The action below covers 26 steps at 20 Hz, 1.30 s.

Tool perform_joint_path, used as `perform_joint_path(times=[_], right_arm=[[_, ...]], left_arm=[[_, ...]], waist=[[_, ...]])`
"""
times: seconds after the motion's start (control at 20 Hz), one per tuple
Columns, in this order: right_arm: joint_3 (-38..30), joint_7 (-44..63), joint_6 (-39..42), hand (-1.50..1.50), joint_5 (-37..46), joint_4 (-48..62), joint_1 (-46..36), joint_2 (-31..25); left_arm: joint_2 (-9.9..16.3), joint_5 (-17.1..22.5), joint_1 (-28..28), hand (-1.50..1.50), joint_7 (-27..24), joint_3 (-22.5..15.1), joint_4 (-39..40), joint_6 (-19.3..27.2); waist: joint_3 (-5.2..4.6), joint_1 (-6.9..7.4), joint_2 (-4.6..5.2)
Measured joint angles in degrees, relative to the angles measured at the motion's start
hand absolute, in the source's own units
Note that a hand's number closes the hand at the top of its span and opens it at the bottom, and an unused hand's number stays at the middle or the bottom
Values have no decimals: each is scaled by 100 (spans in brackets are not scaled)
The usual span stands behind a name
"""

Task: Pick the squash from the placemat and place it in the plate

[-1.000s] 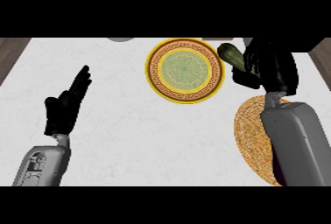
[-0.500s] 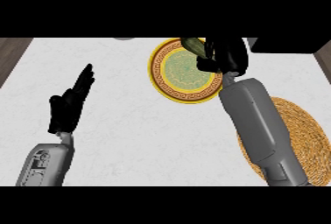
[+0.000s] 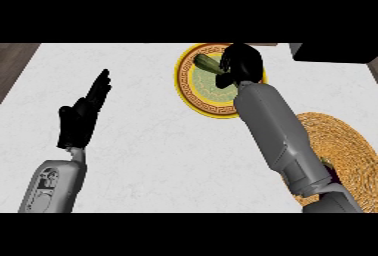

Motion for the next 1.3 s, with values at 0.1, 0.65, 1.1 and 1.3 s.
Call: perform_joint_path(times=[0.1,0.65,1.1,1.3], right_arm=[[-153,-68,-167,-150,-212,355,-106,46],[-1094,-1501,-1092,-150,-1420,1043,-340,111],[-1931,-2441,-1752,-150,-2513,415,80,-45],[-2086,-2626,-1455,-150,-2870,-120,543,-332]], left_arm=[[19,1,-74,0,18,-1,18,-33],[-42,-9,-34,0,-11,-65,-4,-78],[93,72,166,0,-24,143,-27,-100],[82,27,296,0,24,163,-114,-31]], waist=[[1,57,21],[11,147,44],[5,-148,-65],[2,-256,-105]])
